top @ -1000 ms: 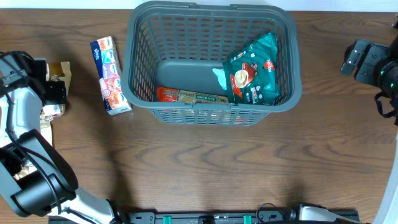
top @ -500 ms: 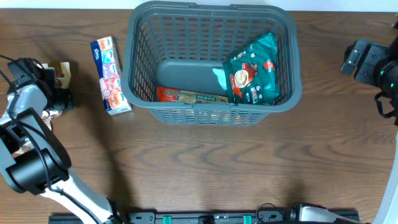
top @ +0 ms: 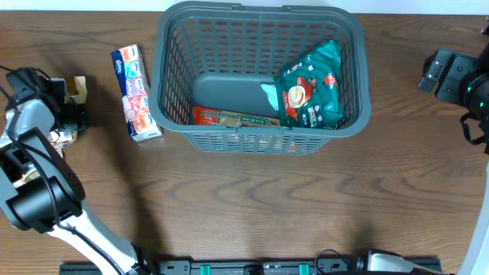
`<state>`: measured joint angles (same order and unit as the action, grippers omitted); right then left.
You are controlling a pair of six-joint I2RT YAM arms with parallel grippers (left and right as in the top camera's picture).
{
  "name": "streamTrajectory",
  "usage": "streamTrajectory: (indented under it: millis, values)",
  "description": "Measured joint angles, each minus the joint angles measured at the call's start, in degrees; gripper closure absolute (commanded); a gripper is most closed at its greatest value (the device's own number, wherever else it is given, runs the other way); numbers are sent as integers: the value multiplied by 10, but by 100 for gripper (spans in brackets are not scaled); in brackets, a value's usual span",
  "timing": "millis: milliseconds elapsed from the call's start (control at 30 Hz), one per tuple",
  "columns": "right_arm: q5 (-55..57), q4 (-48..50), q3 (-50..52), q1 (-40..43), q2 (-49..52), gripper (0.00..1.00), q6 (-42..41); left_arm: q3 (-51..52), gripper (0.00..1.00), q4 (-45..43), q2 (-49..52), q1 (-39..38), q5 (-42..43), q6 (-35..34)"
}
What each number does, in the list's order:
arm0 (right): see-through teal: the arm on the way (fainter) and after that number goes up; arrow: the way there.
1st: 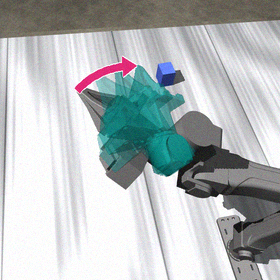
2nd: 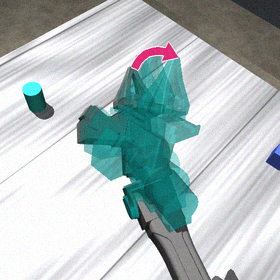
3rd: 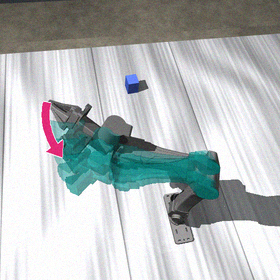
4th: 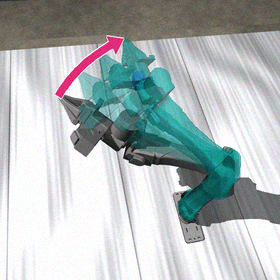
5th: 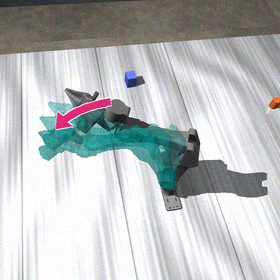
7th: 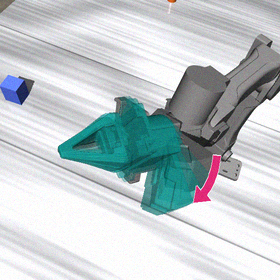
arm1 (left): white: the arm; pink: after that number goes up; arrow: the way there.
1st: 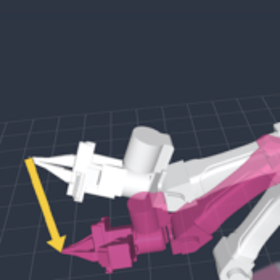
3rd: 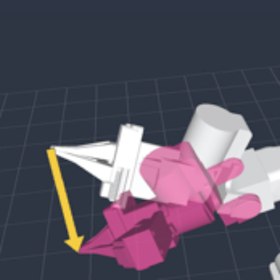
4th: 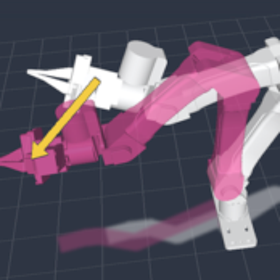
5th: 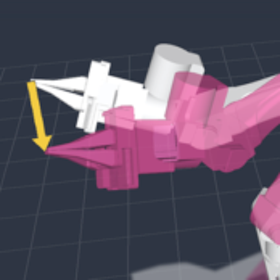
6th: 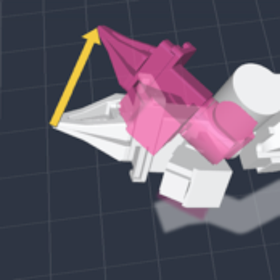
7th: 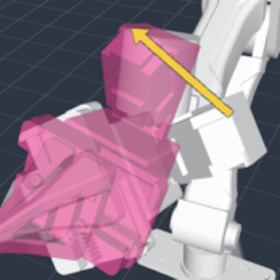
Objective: Pack container
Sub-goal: 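Lift the PanTree snack bag with the left gripper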
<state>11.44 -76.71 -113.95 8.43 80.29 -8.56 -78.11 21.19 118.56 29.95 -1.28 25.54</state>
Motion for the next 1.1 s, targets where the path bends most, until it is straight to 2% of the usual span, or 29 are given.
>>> streamTrajectory:
  millis: [33,67,100,133,167,200,333,467,533,567,600,633,667,733,1100]
  values:
    - [0,0,0,0,0,1,0,0,32,-2,2,0,4,-2]
    - [0,0,0,0,0,1,0,-1,36,-4,4,-1,8,-2]
    - [0,0,0,0,0,1,0,-1,35,-6,6,-2,11,-2]
    - [0,0,0,0,0,1,0,-2,23,-6,7,-3,13,-1]
    - [0,0,0,0,0,1,0,-2,16,-6,7,-4,13,2]
    - [0,0,0,0,0,1,0,-3,14,-7,8,-4,12,1]
    - [0,0,0,0,0,1,0,-6,13,-7,10,2,15,-2]
    - [0,0,0,0,0,1,0,-10,6,-4,15,2,15,-2]
    - [0,0,0,0,0,1,0,-12,5,-2,17,4,16,-3]
    - [0,0,0,0,0,1,0,-13,9,-1,18,4,16,-3]
    - [0,0,0,0,0,1,0,-14,18,-2,19,4,17,-3]
    - [0,0,0,0,0,1,0,-15,49,2,21,4,23,-3]
    - [0,0,0,0,0,1,0,-15,69,3,22,3,28,-4]
    - [0,0,0,0,0,1,0,-16,92,7,26,0,43,-5]
    - [0,0,0,0,0,0,0,-22,94,12,29,-11,26,0]
